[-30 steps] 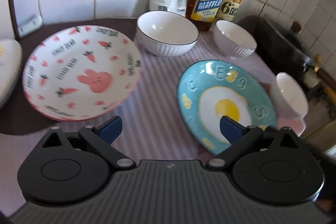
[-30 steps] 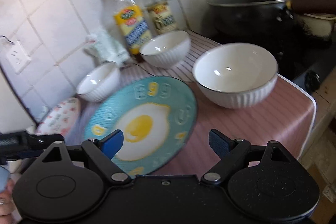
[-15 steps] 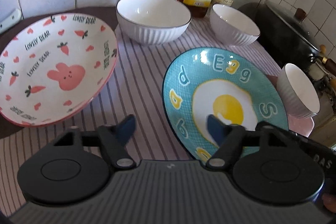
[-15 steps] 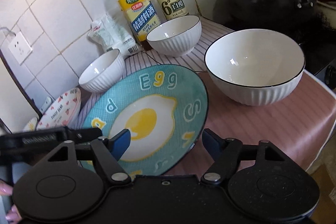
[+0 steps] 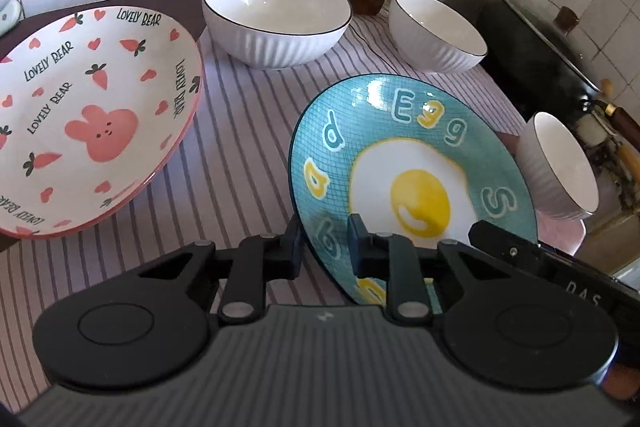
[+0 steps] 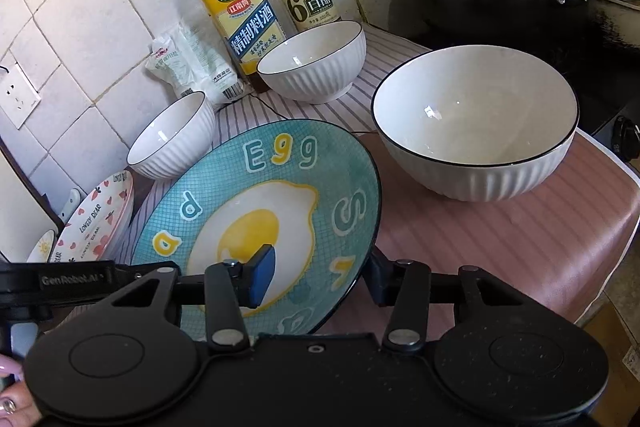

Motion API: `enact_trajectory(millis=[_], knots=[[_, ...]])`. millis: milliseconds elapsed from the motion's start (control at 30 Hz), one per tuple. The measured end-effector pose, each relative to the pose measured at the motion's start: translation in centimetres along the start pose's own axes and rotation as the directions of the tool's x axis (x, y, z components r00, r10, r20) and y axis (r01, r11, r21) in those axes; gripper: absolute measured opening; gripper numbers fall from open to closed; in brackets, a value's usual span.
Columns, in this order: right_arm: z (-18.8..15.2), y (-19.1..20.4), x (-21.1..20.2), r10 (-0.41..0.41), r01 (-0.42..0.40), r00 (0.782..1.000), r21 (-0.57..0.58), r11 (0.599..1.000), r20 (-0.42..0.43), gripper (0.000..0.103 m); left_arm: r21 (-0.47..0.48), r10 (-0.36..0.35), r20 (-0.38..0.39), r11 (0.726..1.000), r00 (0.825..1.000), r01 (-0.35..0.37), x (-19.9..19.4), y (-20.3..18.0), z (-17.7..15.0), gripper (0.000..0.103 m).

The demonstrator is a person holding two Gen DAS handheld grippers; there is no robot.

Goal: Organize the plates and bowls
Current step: 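Lift the Egg plate and carry it over the Lovely Bear plate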

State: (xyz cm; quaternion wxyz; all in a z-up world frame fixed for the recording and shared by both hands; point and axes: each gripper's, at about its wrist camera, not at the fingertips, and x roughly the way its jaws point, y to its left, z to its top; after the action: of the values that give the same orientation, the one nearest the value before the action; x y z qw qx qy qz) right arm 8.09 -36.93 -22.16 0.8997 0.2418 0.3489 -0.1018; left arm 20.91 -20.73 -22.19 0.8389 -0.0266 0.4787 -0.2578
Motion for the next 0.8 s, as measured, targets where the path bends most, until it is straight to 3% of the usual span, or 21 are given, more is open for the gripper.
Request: enact_trajectory(millis=[167,233,300,500,800], knots=[[-0.1,-0.2,0.0,0.019,-0.019,1.000,-0.004,1.000,0.000,0.053,-0.011,0.001,-0.012,1.000,1.000,-0.001,0.1,0.1,0.2,0.023],[-0.2,0.2,-0.1,-0.037,0.037,0.999,-0.041,0.998,0.009,0.030,-0.009,-0.001,-0.011,1.000,1.000,0.001,0.1,0.2,0.2,0.023],[-0.4,0.5,-0.3,-0.067,0.068,0.998,-0.098,0.993,0.017,0.030,-0.029,-0.010,-0.007,1.000,1.000,0.010,0.0,0.4,0.2,0.022],[0.3,0.5,-1.4,-0.028,0.030,0.999,-0.112,0.993,0.023,0.025,-0.098,-0.002,-0.013,0.995,1.000,0.000,-0.8,0.9,0.3,0.021],[0.5,2.0,-2.3,-0.010,0.007,0.999,-0.105,0.994,-0.030,0.026,-0.120,0.010,0.011,0.993,1.000,-0.008,-4.8,1.4,-0.6,0.022]])
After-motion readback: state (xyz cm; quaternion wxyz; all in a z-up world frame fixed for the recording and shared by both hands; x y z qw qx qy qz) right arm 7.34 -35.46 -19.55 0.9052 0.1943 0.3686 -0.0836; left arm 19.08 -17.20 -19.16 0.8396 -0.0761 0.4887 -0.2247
